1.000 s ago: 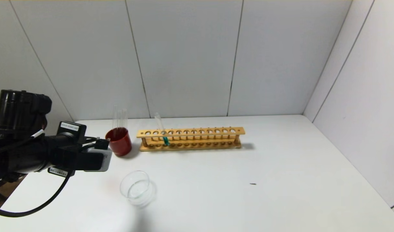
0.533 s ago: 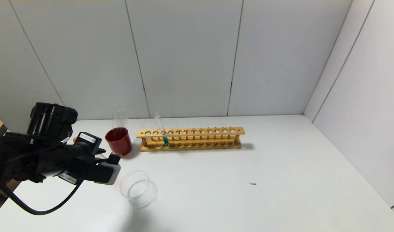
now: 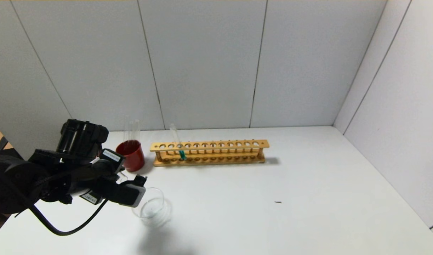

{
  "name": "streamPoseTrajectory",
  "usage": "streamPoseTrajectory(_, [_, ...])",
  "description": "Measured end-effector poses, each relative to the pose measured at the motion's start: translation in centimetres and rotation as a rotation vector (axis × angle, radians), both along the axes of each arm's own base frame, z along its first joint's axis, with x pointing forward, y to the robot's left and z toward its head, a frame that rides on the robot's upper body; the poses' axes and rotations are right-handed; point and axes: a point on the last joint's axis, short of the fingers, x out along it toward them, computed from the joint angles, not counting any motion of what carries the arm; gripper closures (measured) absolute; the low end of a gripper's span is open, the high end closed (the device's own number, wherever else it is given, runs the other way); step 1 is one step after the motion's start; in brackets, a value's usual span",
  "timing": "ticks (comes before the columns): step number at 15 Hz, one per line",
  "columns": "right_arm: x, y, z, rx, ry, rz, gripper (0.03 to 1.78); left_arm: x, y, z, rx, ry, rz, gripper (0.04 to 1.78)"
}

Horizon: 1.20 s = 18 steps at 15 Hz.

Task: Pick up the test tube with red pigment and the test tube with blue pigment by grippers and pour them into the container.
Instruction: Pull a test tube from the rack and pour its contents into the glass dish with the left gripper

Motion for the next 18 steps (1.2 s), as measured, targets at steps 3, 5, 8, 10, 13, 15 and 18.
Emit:
streamPoseTrajectory(3, [0.0, 0.0, 0.0, 0.0, 0.0, 0.0, 0.06, 0.1, -0.5, -0.6, 0.042, 0.015, -0.001, 1.49])
streamPoseTrajectory(5, [0.0, 0.0, 0.0, 0.0, 0.0, 0.0, 0.06, 0.2, -1.0, -0.9, 0.06, 0.018, -0.004, 1.49])
streamPoseTrajectory(8, [0.0, 0.0, 0.0, 0.0, 0.0, 0.0, 0.06, 0.5, -1.6, -1.2, 0.091, 0.005, -0.029, 1.49])
streamPoseTrajectory(10, [0.0, 0.0, 0.0, 0.0, 0.0, 0.0, 0.06, 0.6, -1.6, -1.3, 0.148, -0.004, -0.041, 1.49])
streamPoseTrajectory(13, [0.0, 0.0, 0.0, 0.0, 0.0, 0.0, 0.06, 0.6, -1.7, -1.5, 0.176, -0.005, -0.046, 1.49])
streamPoseTrajectory(15, [0.0, 0.0, 0.0, 0.0, 0.0, 0.0, 0.06, 0.7, -1.7, -1.6, 0.179, 0.002, -0.046, 1.49])
streamPoseTrajectory(18, [0.0, 0.0, 0.0, 0.0, 0.0, 0.0, 0.06, 1.0, -1.9, -1.8, 0.18, -0.006, -0.048, 1.49])
